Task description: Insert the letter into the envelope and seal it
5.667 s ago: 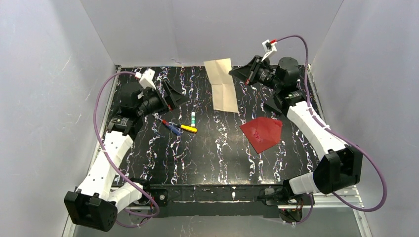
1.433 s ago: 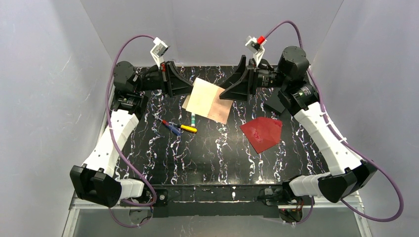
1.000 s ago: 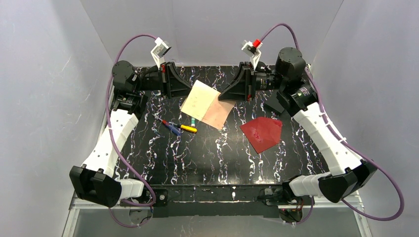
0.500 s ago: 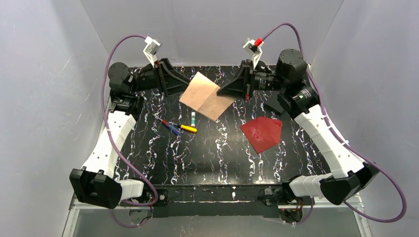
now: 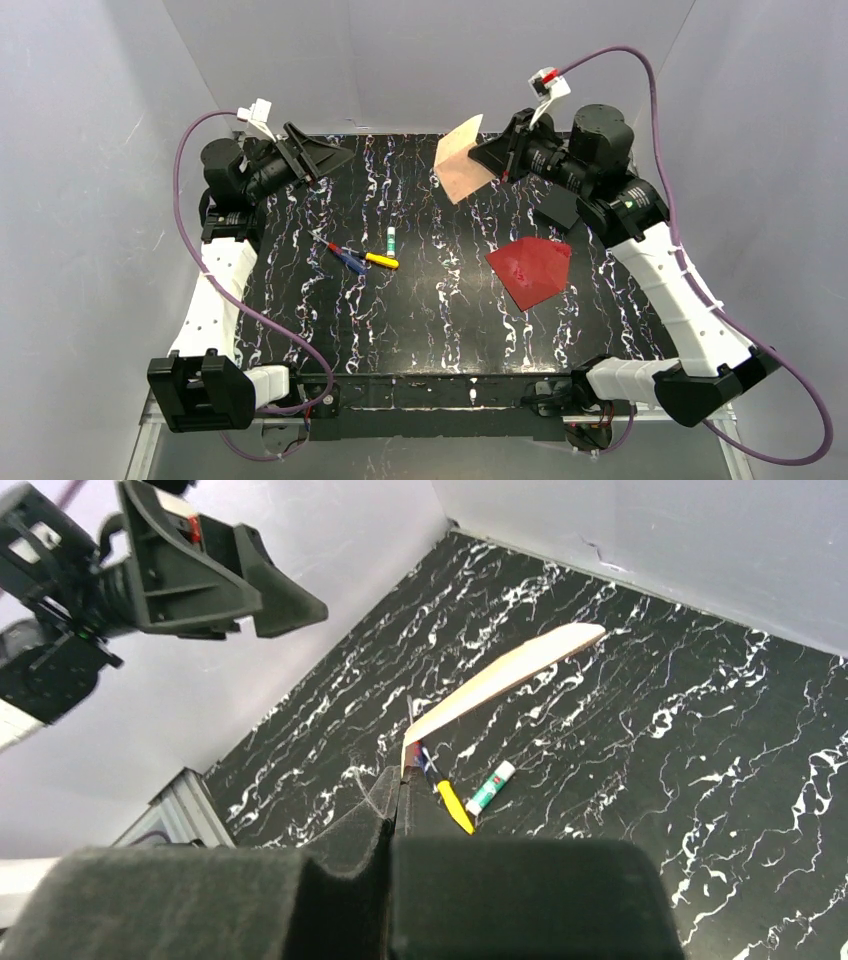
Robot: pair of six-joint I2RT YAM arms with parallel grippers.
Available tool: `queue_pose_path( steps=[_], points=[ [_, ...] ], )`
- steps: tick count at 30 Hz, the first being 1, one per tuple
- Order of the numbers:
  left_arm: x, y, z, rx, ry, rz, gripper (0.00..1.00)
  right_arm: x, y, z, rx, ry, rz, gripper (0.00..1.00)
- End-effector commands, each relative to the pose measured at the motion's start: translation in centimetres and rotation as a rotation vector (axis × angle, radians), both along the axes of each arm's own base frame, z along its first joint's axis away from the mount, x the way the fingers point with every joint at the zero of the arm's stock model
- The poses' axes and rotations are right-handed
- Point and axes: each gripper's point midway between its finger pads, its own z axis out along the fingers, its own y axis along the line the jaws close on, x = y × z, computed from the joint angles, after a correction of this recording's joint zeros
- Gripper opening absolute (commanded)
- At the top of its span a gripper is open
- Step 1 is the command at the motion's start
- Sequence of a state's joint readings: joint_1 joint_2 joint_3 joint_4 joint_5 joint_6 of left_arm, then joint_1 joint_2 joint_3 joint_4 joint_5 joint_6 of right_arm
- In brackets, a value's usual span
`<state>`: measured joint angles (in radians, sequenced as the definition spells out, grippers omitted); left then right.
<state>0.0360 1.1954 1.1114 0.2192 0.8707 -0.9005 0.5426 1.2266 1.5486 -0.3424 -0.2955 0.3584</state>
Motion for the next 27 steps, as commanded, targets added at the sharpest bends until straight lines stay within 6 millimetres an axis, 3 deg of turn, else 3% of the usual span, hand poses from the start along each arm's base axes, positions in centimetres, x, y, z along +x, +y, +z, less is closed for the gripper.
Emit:
queue_pose_path(
  steps=[1, 6, 13, 23, 27],
  points=[
    [-2.3, -1.8, 3.2, 0.069, -0.153, -0.083, 0.82, -0.2, 0.7, -1.3, -0.053, 0.002, 0.068, 0.01],
    [-5.6, -6.3, 4.4, 0.127, -0.303, -0.234, 0.83, -2.3, 2.8, -2.2, -0.041, 0.028, 0.259, 0.01],
    [-10.2, -11.5, 3.9, 0.184, -0.476, -0.440, 0.80, -4.9, 5.0, -0.9, 0.063, 0.046, 0.493, 0.01],
    [-11.2, -12.2, 3.4, 0.230, -0.598, -0.505, 0.78, -5.8, 6.2, 0.1, 0.118, 0.070, 0.600, 0.01],
    [-11.3, -12.2, 3.0, 0.256, -0.657, -0.519, 0.70, -5.9, 6.5, 0.1, 0.122, 0.084, 0.620, 0.01]
  ],
)
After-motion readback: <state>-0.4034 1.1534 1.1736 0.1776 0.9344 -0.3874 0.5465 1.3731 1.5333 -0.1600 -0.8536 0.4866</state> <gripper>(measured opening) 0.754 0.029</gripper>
